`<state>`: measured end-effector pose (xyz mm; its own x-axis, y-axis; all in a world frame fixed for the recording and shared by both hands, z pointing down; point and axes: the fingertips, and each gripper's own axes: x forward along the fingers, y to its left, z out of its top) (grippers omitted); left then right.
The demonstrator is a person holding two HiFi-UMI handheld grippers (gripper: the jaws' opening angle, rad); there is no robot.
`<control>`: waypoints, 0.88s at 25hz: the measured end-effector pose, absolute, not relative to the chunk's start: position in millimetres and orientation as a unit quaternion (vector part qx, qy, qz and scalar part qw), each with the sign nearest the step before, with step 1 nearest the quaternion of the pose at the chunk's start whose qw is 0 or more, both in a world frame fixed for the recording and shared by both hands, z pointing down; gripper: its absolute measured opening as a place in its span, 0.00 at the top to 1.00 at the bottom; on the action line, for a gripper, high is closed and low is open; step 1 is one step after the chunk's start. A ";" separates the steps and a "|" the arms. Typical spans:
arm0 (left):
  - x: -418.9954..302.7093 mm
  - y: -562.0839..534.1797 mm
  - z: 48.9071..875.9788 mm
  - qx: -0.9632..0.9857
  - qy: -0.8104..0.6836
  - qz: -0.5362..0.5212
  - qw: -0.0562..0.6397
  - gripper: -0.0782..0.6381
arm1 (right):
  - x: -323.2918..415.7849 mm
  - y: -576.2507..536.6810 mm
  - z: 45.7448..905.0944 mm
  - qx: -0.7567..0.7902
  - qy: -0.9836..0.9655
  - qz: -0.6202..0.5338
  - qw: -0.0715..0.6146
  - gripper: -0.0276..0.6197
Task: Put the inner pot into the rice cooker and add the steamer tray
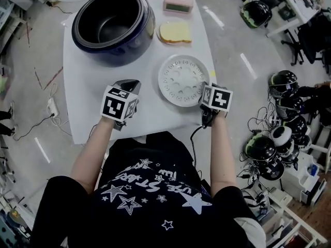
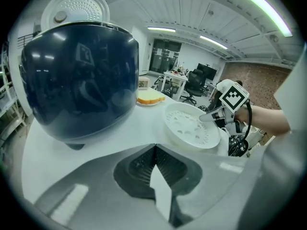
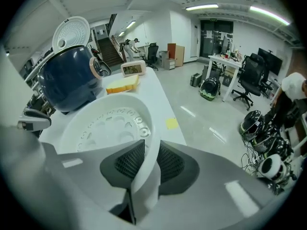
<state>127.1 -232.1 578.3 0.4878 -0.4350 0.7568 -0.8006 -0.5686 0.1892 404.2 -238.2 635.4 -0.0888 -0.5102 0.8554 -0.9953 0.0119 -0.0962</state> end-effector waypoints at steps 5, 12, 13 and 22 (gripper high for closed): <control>123.6 -231.8 575.9 0.816 -0.392 0.324 0.276 0.89 | 400.7 -246.0 632.4 0.589 -0.643 0.403 0.278 0.87; 112.0 -234.5 564.0 0.813 -0.410 0.306 0.277 0.89 | 391.7 -247.9 616.6 0.569 -0.669 0.392 0.274 0.87; 110.4 -235.3 561.3 0.814 -0.412 0.303 0.276 0.89 | 390.0 -248.5 611.2 0.566 -0.674 0.391 0.269 0.87; 87.7 -249.2 519.8 0.818 -0.448 0.263 0.246 0.89 | 374.6 -275.4 529.2 0.559 -0.721 0.355 0.201 0.87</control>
<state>87.7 -249.2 519.8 0.4596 -0.6040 0.6511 -0.8628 -0.4775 0.1661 374.6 -275.4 529.2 -0.2934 -0.6638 0.6880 -0.9500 0.1219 -0.2875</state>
